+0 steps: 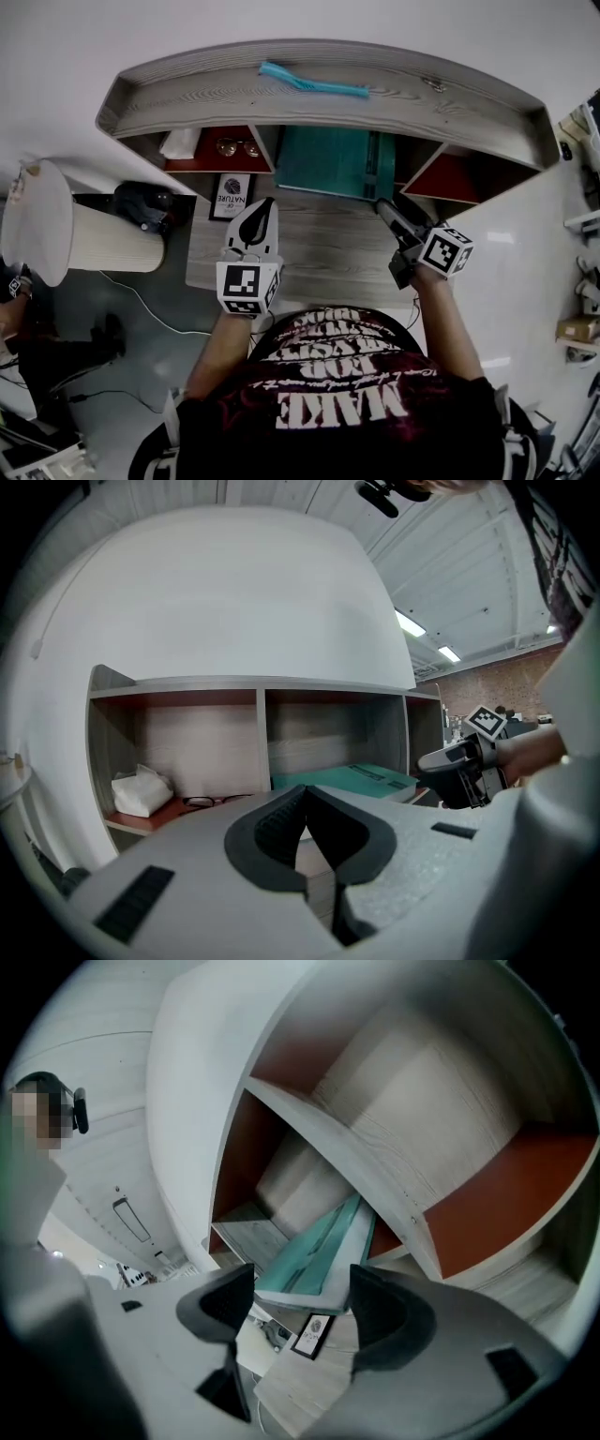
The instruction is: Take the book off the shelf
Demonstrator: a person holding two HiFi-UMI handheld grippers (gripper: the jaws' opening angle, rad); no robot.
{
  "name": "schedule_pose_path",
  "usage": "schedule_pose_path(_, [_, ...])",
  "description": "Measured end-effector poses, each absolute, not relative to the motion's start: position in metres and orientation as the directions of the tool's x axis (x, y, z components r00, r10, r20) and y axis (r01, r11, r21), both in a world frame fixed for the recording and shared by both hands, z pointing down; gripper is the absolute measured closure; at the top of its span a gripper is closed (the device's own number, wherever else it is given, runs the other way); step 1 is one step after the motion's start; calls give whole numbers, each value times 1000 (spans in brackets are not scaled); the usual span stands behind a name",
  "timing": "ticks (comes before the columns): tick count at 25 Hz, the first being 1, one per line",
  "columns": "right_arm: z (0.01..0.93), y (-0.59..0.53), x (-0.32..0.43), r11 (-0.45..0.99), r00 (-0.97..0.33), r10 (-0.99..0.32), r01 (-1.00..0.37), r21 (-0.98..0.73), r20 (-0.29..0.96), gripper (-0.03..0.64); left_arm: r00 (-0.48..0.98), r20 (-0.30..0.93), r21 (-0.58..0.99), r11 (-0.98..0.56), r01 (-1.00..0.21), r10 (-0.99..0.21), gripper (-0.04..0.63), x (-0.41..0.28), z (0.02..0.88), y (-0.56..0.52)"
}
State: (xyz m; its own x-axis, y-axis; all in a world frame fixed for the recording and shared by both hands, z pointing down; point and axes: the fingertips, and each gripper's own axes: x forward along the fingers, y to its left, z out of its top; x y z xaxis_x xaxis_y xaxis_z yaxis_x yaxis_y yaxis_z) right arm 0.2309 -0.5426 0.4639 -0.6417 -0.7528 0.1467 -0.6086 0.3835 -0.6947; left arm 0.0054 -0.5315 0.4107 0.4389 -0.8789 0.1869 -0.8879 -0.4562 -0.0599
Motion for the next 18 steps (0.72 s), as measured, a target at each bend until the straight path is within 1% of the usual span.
schedule_pose_path(4, [470, -555, 232, 343, -652, -745, -551, -761, 137, 293, 424, 176, -70, -440, -895, -889, 589, 7, 407, -536])
schedule_pose_path(10, [482, -571, 224, 305, -700, -708, -419, -856, 90, 294, 398, 191, -80, -419, -905, -897, 589, 4, 408, -531])
schedule_pose_path(11, [486, -574, 223, 288, -703, -704, -410, -866, 98, 317, 394, 197, -82, -416, -906, -898, 589, 3, 409, -530])
schedule_pose_path(12, [490, -576, 224, 269, -703, -703, -403, -875, 108, 362, 392, 201, -84, -414, -906, -898, 589, 3, 410, -529])
schedule_pose_path(14, [494, -578, 225, 256, -705, -701, -391, -884, 108, 367, 391, 206, -90, -415, -905, -897, 589, 3, 411, -526])
schedule_pose_path(18, [492, -568, 225, 253, -704, -707, -342, -905, 68, 379, 393, 210, -96, -419, -903, -895, 589, 2, 411, -520])
